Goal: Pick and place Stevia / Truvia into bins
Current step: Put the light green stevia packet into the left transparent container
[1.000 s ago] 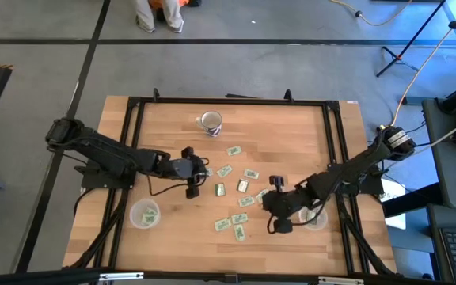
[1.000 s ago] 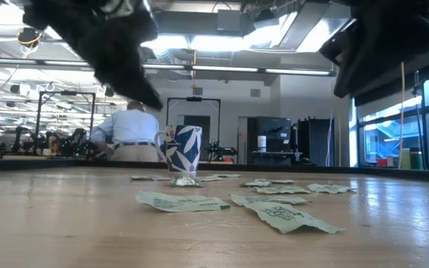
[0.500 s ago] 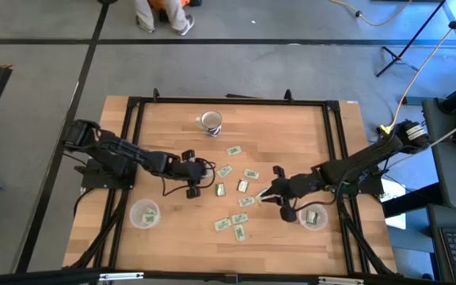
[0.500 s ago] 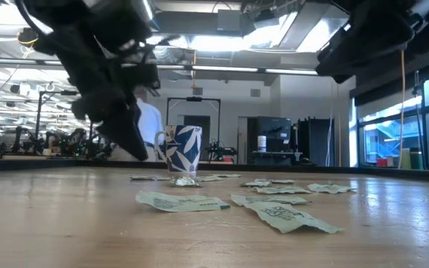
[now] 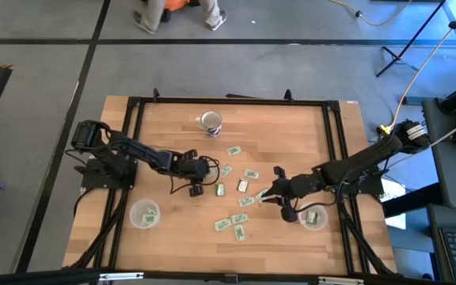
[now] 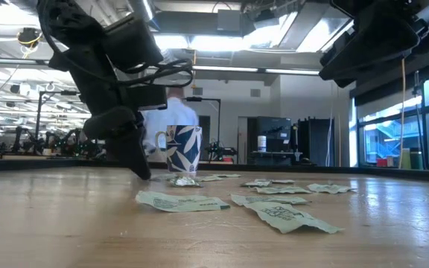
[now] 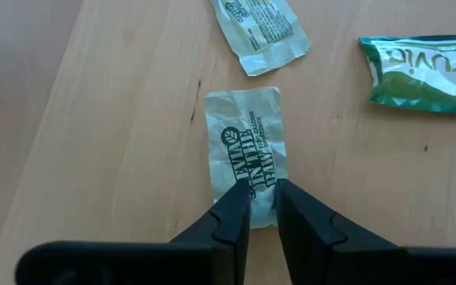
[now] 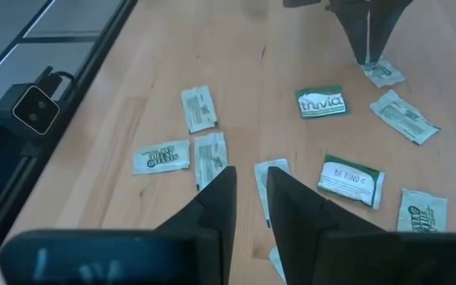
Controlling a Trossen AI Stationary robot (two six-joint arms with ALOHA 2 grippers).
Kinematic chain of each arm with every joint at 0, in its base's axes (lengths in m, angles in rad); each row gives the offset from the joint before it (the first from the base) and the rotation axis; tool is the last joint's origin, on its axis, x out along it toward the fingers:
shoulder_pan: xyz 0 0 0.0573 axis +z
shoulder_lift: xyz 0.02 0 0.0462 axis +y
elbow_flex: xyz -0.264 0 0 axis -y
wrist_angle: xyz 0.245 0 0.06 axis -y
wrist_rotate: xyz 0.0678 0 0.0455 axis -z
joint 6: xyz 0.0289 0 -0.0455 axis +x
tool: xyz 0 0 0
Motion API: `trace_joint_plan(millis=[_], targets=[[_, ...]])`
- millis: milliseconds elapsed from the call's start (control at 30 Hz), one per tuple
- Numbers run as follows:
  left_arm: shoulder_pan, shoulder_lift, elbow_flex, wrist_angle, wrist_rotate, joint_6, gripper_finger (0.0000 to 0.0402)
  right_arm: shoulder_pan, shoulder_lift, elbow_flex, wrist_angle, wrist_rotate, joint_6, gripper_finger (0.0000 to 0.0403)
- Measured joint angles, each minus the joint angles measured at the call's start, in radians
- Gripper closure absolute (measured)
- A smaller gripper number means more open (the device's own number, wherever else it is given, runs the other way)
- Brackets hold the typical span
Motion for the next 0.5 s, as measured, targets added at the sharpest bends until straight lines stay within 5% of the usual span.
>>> trace_joint_plan(millis=[233, 500], targets=[[0.0, 0.001, -0.001, -0.005, 0.006, 0.0, 0.0392, 0.0, 0.0, 0.0, 0.001, 0.001, -0.021, 0.0327], [-0.01, -0.11, 0.021, -0.058, 0.083, 0.0, 0.0398, 0.0, 0.0, 0.0, 0.0, 0.001, -0.023, 0.0327]])
